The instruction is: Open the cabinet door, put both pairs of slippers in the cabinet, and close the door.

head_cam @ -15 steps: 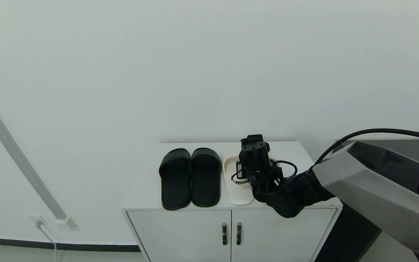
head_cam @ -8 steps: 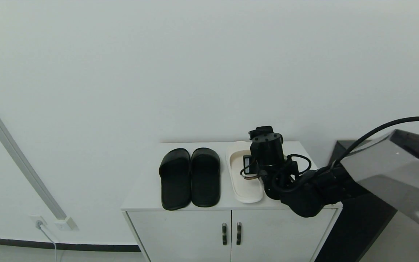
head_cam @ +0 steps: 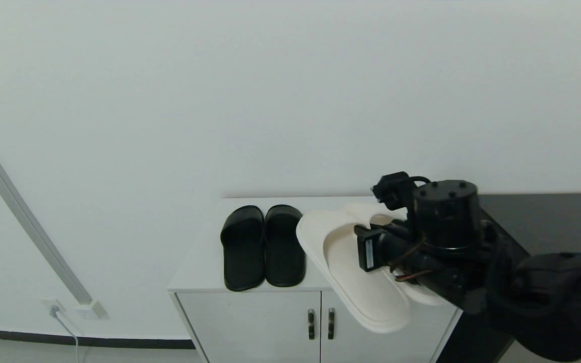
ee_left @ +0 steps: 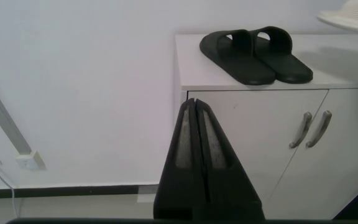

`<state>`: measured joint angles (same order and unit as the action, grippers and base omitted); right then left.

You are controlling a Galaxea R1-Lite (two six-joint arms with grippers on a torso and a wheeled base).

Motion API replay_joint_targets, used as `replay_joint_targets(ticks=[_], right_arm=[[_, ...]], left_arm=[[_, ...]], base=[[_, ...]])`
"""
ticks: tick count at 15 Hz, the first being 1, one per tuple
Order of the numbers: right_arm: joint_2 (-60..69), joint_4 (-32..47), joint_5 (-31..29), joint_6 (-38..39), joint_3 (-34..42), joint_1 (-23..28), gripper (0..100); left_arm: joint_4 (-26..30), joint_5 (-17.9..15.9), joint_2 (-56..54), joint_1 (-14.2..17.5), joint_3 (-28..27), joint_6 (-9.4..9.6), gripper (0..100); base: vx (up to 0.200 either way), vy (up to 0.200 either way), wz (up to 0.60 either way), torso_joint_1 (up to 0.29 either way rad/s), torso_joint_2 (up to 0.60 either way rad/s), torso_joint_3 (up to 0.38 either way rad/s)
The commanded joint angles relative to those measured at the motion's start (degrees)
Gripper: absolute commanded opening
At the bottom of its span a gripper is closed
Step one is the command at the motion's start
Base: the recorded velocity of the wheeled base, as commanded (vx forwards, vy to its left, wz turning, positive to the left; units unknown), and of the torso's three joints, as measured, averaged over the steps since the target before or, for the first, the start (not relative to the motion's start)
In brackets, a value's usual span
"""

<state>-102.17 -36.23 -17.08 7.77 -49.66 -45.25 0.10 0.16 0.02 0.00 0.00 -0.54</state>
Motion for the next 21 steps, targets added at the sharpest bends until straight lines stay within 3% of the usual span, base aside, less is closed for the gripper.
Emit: replay_joint_targets(ticks=[1, 3, 6, 10, 19, 21], right_arm=[[11.5, 0.3, 7.1, -1.2, 7.6, -1.4, 0], [17.2, 0.3, 14.0, -2.6, 13.4, -2.2, 0], [22.5, 0.5, 18.9, -2.6, 17.5, -2.6, 0], [22.3, 2.6, 20.2, -2.7, 17.8, -3.1, 0], [22.2, 2.5, 20.4, -3.0, 18.2, -3.3, 0], [22.0, 2.5, 20.4, -3.3, 18.6, -3.4, 0]], left_arm=[[0.0, 0.0, 0.0, 0.0, 0.0, 0.01, 0], [0.0, 0.0, 0.0, 0.0, 0.0, -0.08, 0], [0.0, 0.0, 0.1, 0.0, 0.0, 0.01, 0], [0.0, 0.0, 0.0, 0.0, 0.0, -0.08, 0], [0.0, 0.0, 0.1, 0.0, 0.0, 0.01, 0], [0.0, 0.0, 0.0, 0.0, 0.0, 0.01, 0]], base=[[0.000, 0.000, 0.00, 0.000, 0.00, 0.000], [0.000, 0.000, 0.00, 0.000, 0.00, 0.000], [0.000, 0.000, 0.00, 0.000, 0.00, 0.000], [0.000, 0.000, 0.00, 0.000, 0.00, 0.000], [-0.200, 0.000, 0.00, 0.001, 0.00, 0.001], [0.000, 0.000, 0.00, 0.000, 0.00, 0.000]])
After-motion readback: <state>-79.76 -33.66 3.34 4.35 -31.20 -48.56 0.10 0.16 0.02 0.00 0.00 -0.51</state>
